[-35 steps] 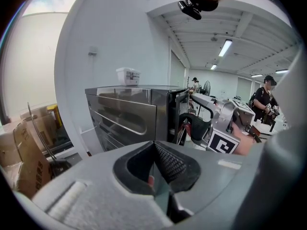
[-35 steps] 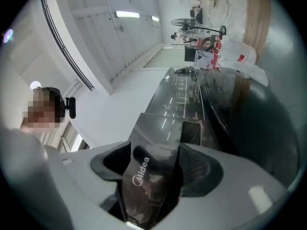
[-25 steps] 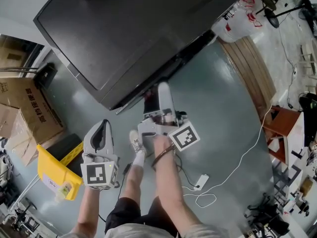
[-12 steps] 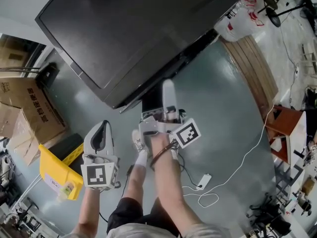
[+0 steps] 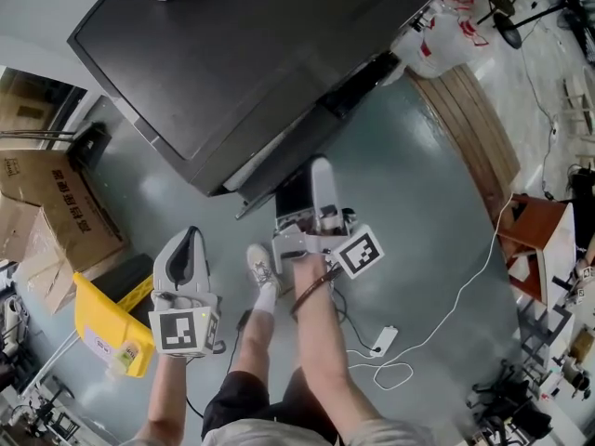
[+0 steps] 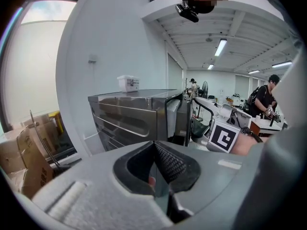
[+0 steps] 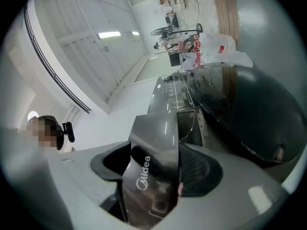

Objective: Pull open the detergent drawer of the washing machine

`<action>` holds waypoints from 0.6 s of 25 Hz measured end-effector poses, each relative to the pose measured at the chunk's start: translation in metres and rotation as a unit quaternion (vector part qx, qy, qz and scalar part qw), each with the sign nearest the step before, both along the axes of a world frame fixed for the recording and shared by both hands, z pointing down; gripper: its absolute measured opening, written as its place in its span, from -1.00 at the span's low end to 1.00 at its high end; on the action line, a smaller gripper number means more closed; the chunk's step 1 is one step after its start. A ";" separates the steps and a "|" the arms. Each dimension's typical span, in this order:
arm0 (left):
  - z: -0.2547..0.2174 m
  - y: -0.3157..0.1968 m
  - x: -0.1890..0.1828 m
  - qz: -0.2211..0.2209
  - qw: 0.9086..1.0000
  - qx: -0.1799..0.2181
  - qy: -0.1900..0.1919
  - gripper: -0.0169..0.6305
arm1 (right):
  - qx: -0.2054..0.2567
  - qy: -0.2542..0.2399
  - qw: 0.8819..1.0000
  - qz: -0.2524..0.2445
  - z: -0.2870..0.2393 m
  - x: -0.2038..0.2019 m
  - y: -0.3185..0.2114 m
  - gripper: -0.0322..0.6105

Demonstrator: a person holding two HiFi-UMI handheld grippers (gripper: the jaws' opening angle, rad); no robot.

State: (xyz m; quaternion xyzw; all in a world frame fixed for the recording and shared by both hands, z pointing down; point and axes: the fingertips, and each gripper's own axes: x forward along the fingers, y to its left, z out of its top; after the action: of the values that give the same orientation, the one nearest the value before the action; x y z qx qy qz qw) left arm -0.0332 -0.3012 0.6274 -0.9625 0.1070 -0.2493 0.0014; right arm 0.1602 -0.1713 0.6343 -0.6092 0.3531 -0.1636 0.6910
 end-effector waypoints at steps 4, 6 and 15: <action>-0.003 0.013 0.001 0.008 1.000 0.001 0.003 -0.91 | 0.002 -0.002 1.000 0.005 0.001 -0.005 0.021 0.06; -0.007 0.021 0.002 0.012 1.000 0.000 0.004 -0.91 | 0.002 -0.002 1.000 0.008 0.001 -0.007 0.031 0.06; -0.014 0.056 0.008 0.033 0.999 0.001 0.013 -0.91 | 0.001 -0.004 1.000 0.007 0.001 -0.020 0.079 0.06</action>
State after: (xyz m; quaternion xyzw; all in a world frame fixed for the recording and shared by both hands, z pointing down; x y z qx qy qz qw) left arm -0.0247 -0.2447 0.6133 -0.9687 0.0750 -0.2366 0.0092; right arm 0.1402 -0.0919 0.6354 -0.6106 0.3456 -0.1611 0.6941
